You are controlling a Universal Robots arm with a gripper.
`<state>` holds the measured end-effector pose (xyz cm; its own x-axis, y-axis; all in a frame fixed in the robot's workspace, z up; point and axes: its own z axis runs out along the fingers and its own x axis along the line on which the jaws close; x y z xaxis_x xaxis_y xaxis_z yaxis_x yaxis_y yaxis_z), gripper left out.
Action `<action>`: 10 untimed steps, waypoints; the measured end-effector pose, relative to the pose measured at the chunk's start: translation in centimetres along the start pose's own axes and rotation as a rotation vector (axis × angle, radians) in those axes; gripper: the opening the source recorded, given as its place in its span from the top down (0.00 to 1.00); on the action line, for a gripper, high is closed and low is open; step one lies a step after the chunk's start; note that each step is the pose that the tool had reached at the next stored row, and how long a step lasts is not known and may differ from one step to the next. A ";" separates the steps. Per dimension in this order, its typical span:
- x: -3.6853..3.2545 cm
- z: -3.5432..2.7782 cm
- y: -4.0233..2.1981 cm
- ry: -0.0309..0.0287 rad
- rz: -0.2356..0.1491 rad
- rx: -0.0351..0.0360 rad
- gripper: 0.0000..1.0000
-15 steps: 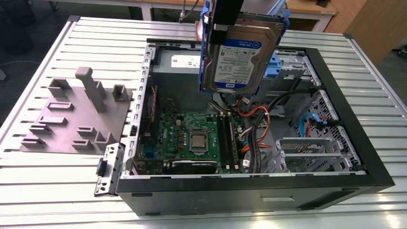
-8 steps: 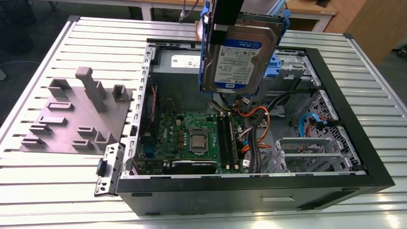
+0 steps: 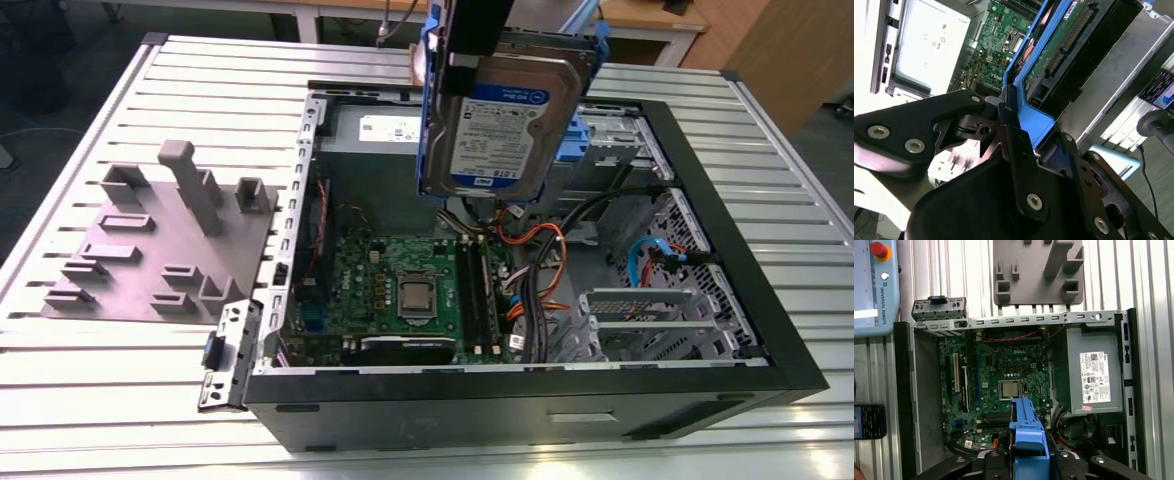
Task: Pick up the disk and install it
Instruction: 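Insert the disk into the insertion slot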
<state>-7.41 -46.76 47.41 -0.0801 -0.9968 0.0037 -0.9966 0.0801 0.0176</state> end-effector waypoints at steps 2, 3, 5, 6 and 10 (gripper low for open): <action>0.18 0.00 -0.01 0.0001 0.000 -0.0001 0.64; 0.29 0.00 -0.02 0.0002 0.000 -0.0001 0.64; 0.63 0.03 -0.05 0.0001 0.000 -0.0001 0.64; 0.81 0.05 -0.06 -0.0001 0.000 0.0000 0.64; 1.26 0.07 -0.10 0.0000 0.000 0.0012 0.64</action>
<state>-7.41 -48.03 47.34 -0.0800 -0.9968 0.0037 -0.9967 0.0801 0.0164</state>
